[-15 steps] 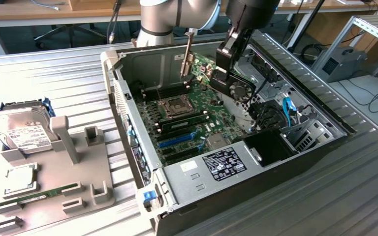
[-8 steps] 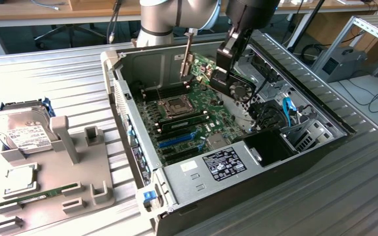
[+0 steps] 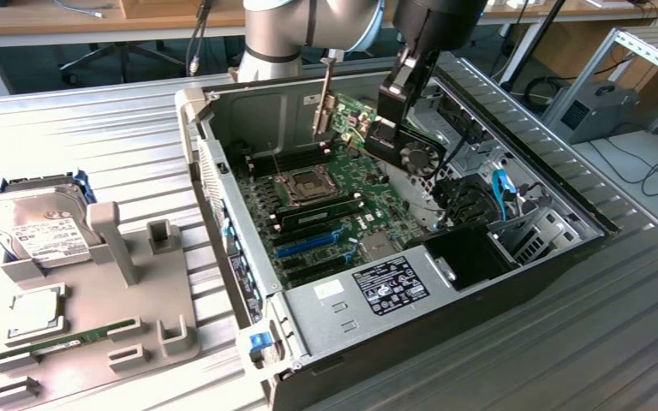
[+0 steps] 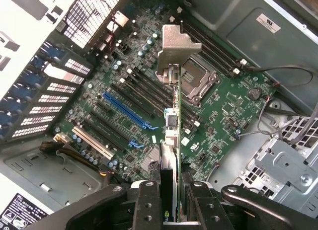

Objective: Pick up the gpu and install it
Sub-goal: 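Insert the gpu into the slot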

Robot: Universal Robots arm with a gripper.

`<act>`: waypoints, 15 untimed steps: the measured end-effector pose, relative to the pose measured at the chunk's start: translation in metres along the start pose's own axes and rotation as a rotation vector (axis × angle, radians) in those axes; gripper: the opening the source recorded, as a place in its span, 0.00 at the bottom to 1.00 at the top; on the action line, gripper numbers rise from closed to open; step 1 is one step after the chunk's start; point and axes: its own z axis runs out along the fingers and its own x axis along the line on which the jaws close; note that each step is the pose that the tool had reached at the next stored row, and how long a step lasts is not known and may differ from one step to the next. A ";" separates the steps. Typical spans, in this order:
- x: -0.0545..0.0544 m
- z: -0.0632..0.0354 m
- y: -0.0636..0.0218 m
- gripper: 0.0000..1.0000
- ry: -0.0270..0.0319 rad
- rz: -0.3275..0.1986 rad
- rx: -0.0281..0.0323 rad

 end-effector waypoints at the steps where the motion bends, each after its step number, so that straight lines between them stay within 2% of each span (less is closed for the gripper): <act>1: 0.000 0.0000 0.0000 0.26 0.0002 -0.004 0.0000; 15: 0.000 0.0000 0.0000 0.26 0.0018 -0.052 -0.0004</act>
